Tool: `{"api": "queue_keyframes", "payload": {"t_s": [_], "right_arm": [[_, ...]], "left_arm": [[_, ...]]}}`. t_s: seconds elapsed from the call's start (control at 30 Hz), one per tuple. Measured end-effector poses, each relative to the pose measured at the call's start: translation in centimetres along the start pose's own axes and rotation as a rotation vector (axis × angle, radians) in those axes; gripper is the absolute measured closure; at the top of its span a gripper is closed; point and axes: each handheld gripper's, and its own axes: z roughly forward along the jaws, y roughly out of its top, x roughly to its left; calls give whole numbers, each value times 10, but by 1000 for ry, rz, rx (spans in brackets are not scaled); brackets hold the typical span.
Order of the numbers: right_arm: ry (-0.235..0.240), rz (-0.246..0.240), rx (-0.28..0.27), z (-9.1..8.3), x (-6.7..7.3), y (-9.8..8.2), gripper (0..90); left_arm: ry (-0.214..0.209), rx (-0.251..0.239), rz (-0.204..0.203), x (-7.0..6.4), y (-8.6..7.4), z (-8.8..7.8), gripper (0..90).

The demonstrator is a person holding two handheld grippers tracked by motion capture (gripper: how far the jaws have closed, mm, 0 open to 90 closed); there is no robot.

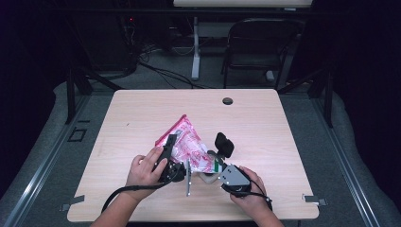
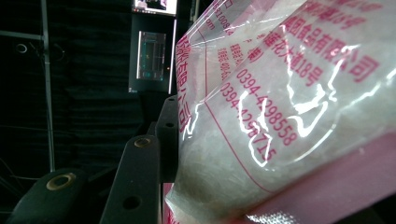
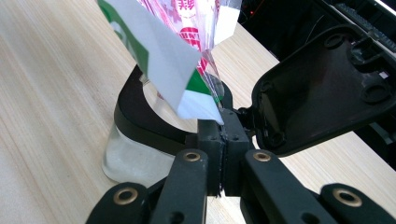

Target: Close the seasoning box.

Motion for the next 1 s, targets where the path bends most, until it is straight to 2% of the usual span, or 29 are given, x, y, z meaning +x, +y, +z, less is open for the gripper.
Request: {"api": "queue_keyframes", "payload": {"t_s": [0.43, 0.6, 0.7, 0.83, 1.0], "right_arm": [[2, 2, 0, 0, -1, 0, 895], [-5, 0, -5, -2, -1, 1, 895], [-11, 3, -16, -6, -2, 2, 895], [-13, 1, -21, -7, -2, 3, 893], [-7, 3, -17, -7, -1, 3, 894]], "left_arm": [[11, -6, 24, 3, 2, 0, 643], [9, -3, 20, 4, 2, 1, 645], [-6, 2, 8, 4, 1, 2, 647], [9, -1, 17, 5, 2, 2, 650], [8, 1, 14, 6, 2, 3, 650]]}}
